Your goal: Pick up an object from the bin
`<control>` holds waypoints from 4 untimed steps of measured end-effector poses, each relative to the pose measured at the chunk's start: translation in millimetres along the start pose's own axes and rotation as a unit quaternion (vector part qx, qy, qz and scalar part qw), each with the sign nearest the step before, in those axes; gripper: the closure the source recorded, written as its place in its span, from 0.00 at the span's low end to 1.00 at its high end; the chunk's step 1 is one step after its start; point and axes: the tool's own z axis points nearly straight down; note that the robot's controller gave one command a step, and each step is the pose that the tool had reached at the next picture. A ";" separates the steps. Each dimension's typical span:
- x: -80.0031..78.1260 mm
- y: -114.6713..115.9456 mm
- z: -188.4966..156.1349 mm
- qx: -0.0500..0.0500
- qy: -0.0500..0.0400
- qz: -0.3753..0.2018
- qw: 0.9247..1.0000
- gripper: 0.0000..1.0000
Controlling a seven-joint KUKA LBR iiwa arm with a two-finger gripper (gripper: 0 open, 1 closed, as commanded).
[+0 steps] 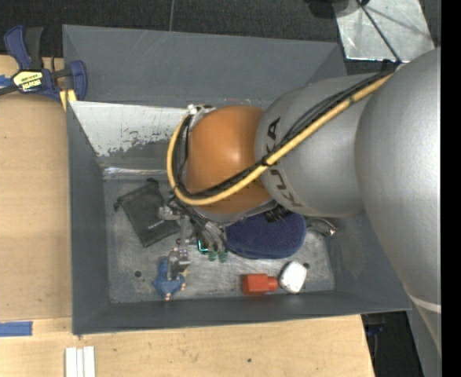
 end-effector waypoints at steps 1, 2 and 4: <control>-37.1 -18.3 46.7 -0.005 0.004 -0.134 0.991 0.00; -64.6 -24.5 -52.8 -0.001 -0.009 -0.061 0.998 0.00; -83.9 3.7 50.8 -0.003 -0.017 -0.097 0.995 1.00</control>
Offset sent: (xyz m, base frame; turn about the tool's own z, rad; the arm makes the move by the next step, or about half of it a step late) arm 0.0377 -0.0254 -0.0539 -0.2686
